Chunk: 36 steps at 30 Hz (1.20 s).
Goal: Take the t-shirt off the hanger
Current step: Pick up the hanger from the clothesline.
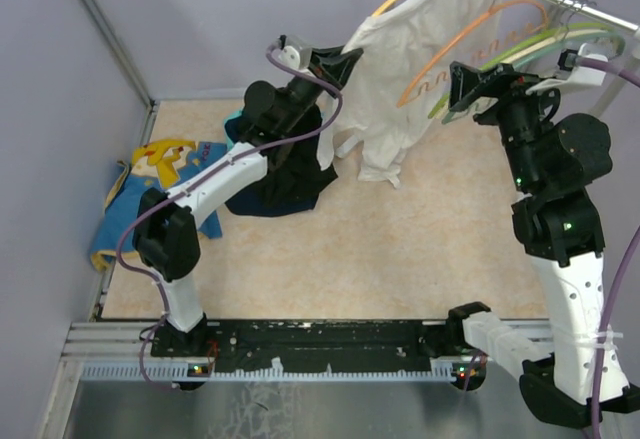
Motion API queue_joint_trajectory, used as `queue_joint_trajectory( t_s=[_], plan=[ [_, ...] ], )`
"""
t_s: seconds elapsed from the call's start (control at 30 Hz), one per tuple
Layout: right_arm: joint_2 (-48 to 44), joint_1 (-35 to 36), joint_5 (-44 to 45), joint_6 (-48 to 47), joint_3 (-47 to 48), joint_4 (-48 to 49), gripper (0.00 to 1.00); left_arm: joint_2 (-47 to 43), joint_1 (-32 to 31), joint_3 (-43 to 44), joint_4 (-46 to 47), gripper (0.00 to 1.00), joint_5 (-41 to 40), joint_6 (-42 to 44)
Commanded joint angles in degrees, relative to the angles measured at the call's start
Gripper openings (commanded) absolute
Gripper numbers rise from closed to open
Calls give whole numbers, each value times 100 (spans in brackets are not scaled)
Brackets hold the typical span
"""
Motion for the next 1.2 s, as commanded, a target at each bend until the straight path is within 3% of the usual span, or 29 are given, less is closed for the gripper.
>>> queue_joint_trajectory(
  t_s=[0.0,0.53,0.7,0.93,1.17],
  plan=[
    [19,33,-129,-38,396,180,92,-436,-12,-153,746,0,-223,8],
    [1243,29,-614,-221,1530,-209,87,-2509,-12,-1919,-183,0,-794,497],
    [1307,33,-670,-137,1703,-297,82,-2872,-3,-2018,-786,0,-631,548],
    [1218,31,-862,56,1870,-302,75,-3407,-3,-2644,-955,0,-538,339],
    [1377,33,-1282,87,2032,-461,74,-3578,-12,-2723,-1146,0,-253,207]
  ],
)
